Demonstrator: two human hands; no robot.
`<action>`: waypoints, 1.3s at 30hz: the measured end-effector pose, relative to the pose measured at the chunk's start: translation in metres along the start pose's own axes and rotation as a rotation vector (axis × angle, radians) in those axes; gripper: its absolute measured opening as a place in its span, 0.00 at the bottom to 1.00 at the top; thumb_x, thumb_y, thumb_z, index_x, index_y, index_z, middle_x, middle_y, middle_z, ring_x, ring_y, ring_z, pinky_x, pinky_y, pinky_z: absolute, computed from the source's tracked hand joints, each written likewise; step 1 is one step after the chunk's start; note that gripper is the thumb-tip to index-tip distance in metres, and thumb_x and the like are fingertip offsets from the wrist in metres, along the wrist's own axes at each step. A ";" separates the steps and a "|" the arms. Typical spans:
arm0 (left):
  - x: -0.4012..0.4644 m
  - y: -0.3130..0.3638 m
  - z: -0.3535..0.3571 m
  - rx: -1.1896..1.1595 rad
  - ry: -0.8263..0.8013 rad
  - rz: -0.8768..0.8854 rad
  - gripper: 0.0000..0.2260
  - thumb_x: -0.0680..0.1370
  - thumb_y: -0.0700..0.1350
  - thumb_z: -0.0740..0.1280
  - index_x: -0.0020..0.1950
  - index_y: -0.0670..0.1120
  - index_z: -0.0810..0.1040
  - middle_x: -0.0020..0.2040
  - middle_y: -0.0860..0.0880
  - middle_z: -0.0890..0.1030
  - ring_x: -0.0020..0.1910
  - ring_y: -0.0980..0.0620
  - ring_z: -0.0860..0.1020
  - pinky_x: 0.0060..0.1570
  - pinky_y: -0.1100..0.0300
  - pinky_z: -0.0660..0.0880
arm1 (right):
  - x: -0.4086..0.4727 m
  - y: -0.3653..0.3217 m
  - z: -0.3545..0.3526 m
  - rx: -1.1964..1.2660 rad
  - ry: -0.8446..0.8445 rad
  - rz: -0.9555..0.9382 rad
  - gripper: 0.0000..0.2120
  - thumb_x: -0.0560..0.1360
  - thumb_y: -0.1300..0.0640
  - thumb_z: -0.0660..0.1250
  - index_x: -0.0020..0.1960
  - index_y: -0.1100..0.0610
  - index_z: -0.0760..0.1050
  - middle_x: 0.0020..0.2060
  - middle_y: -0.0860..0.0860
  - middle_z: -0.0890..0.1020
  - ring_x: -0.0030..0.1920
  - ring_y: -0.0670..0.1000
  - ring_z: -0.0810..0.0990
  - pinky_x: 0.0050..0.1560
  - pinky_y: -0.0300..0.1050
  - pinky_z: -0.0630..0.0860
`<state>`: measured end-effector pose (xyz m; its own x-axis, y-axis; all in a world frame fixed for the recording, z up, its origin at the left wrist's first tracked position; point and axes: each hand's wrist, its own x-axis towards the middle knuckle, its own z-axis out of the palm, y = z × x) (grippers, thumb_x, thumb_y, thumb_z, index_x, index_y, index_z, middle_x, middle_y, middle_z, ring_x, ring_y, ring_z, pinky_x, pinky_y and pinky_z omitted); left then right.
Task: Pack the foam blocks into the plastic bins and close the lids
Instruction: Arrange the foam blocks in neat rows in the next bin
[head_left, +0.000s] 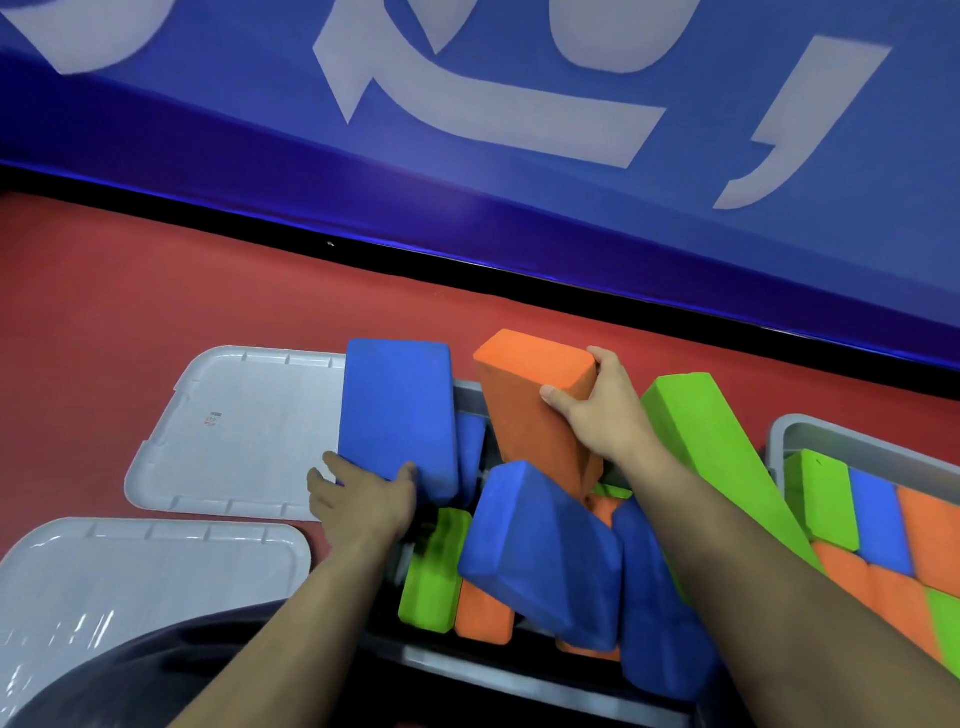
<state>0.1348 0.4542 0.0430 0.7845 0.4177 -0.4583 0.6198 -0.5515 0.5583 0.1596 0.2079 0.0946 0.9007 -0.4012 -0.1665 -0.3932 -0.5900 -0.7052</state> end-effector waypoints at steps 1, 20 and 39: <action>-0.003 0.001 0.002 0.017 0.075 0.078 0.43 0.75 0.57 0.72 0.80 0.40 0.53 0.78 0.36 0.54 0.76 0.35 0.56 0.74 0.42 0.59 | 0.000 0.000 0.000 0.005 0.001 0.000 0.42 0.73 0.47 0.77 0.79 0.55 0.60 0.73 0.54 0.69 0.73 0.55 0.70 0.73 0.52 0.67; -0.030 -0.011 0.058 0.192 -0.697 0.205 0.31 0.64 0.65 0.79 0.58 0.46 0.80 0.51 0.52 0.84 0.51 0.52 0.83 0.54 0.55 0.80 | 0.001 0.008 0.001 0.014 -0.006 0.000 0.42 0.72 0.45 0.77 0.78 0.55 0.60 0.73 0.53 0.70 0.72 0.55 0.70 0.72 0.56 0.68; -0.011 -0.009 0.005 0.367 -1.076 -0.078 0.37 0.64 0.63 0.79 0.65 0.42 0.76 0.51 0.40 0.82 0.44 0.43 0.84 0.42 0.54 0.82 | 0.011 0.053 0.033 0.150 -0.025 0.311 0.50 0.43 0.21 0.75 0.55 0.53 0.78 0.50 0.52 0.83 0.53 0.55 0.83 0.50 0.57 0.84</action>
<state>0.1205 0.4506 0.0394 0.2104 -0.2786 -0.9371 0.4839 -0.8032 0.3475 0.1553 0.1956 0.0328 0.7468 -0.5275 -0.4050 -0.6200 -0.3319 -0.7110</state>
